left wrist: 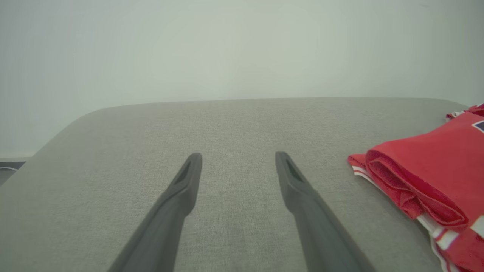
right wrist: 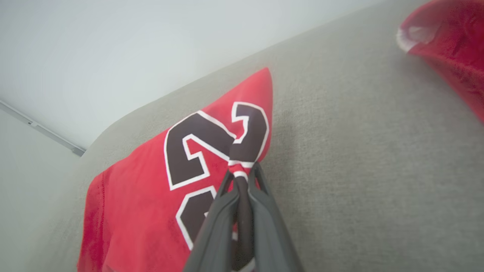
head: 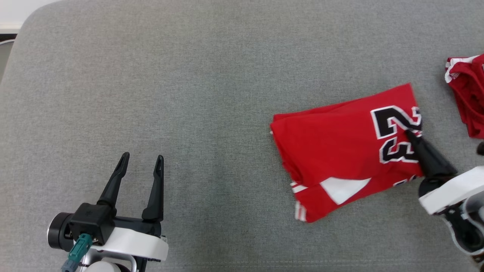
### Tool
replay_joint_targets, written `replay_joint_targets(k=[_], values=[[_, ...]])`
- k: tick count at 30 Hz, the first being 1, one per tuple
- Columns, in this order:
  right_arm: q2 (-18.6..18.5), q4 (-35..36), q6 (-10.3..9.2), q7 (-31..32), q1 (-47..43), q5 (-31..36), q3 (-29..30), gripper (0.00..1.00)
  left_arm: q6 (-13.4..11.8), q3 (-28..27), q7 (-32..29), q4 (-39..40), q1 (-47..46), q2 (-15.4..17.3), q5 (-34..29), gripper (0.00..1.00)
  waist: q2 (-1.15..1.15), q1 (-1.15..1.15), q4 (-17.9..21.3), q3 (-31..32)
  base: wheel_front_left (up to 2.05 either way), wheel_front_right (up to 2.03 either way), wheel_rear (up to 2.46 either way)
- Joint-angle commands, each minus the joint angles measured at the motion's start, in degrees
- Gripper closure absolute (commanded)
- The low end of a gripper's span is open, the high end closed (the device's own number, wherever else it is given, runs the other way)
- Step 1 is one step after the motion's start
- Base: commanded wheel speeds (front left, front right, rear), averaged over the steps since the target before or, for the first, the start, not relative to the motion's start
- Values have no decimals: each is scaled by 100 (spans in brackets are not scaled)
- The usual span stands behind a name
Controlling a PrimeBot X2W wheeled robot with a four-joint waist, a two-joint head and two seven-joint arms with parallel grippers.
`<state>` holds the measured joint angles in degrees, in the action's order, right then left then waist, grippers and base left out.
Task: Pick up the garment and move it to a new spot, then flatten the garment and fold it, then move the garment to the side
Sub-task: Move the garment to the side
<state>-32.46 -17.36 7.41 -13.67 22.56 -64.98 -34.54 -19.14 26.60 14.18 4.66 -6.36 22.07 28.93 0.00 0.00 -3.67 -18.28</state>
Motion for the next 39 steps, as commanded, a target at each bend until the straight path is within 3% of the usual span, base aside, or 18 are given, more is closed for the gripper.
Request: replay_joint_targets(k=[1, 8, 16, 24, 28, 33, 34, 35, 39], values=[[-346, 210, 8, -101, 92, 84, 171, 100, -5, -254, 53, 144, -190, 116, 55, 0, 0, 0, 74, -10, 0, 0, 0], [-1113, 422, 8, 438, 523, 339, 820, 100, -2, -254, 50, 198, -207, 164, 41, 0, 0, 0, 323, -96, 0, 0, 0], [-1381, -86, 8, 1166, 1362, 539, 1431, 100, 59, -197, 38, 243, -366, 182, 6, 0, 0, 0, 306, -354, 0, 0, 0], [-1734, -915, 8, 1328, 1556, 547, 2173, 100, 106, -143, 46, 211, -486, 110, -7, 0, 0, 0, 156, -601, 0, 0, 0], [-1713, -1528, 8, 1313, 1492, 783, 2259, 100, 149, -148, 52, 198, -519, 118, -15, 0, 0, 0, 132, -723, 0, 0, 0], [-1424, -2550, 8, 974, 1593, 1198, 2548, 100, 206, -123, 52, 235, -614, 168, -66, 0, 0, 0, 73, -862, 0, 0, 0], [-1357, -2803, 8, 899, 1646, 1280, 2635, 76, 211, -120, 49, 241, -627, 181, -73, 0, 0, 0, 65, -885, 0, 0, 0], [-1283, -2999, 8, 831, 1695, 1369, 2679, 0, 216, -113, 42, 242, -638, 190, -78, 0, 0, 0, 53, -896, 0, 0, 0], [-1038, -3478, 8, 499, 1868, 1565, 2810, 0, 201, -96, 18, 253, -654, 202, -88, 0, 0, 0, 41, -919, 0, 0, 0]])
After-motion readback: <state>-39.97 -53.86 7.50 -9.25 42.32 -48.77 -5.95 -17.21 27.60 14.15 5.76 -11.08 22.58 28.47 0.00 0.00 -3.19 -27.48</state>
